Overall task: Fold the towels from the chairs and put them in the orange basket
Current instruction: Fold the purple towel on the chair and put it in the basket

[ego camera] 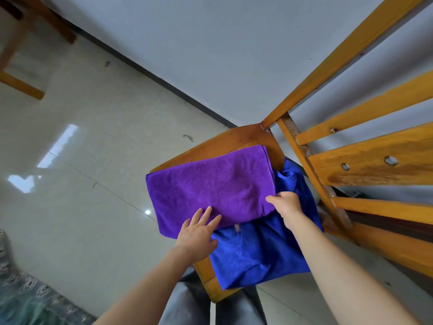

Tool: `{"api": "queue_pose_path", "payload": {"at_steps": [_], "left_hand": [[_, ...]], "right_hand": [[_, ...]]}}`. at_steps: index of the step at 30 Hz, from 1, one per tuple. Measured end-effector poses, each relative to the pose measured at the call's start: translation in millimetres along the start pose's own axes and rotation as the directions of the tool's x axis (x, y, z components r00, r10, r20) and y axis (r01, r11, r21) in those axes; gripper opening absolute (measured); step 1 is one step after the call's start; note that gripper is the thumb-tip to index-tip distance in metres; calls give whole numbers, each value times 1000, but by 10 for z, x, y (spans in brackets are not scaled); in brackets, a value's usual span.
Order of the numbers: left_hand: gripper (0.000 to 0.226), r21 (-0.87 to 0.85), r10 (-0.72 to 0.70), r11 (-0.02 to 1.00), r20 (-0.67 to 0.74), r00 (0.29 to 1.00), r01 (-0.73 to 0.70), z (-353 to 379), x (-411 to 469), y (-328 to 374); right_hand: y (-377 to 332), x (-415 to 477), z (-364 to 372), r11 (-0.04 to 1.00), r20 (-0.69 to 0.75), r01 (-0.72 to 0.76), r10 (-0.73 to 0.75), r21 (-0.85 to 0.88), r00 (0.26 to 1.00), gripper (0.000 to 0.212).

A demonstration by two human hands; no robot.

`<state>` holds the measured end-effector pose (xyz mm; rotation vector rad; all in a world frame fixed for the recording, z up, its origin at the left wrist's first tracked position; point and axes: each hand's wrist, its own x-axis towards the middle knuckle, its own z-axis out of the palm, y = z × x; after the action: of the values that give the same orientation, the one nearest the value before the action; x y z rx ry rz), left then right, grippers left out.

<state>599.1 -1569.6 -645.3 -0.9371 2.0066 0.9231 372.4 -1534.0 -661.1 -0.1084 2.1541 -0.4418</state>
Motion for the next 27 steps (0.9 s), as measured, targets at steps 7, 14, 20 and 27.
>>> {"api": "queue_pose_path", "payload": {"at_steps": [7, 14, 20, 27], "left_hand": [[67, -30, 28, 999, -90, 996, -31, -115, -177, 145], [64, 0, 12, 1000, 31, 999, -12, -78, -122, 328], [63, -79, -63, 995, 36, 997, 66, 33, -89, 270], [53, -964, -480, 202, 59, 875, 175, -1, -34, 77]], "right_hand": [[-402, -635, -629, 954, -255, 295, -274, 46, 927, 12], [-275, -777, -765, 884, -178, 248, -339, -395, 924, 13], [-117, -720, -541, 850, -207, 281, -402, -445, 892, 16], [-208, -768, -172, 841, -160, 404, -482, -360, 861, 17]]}}
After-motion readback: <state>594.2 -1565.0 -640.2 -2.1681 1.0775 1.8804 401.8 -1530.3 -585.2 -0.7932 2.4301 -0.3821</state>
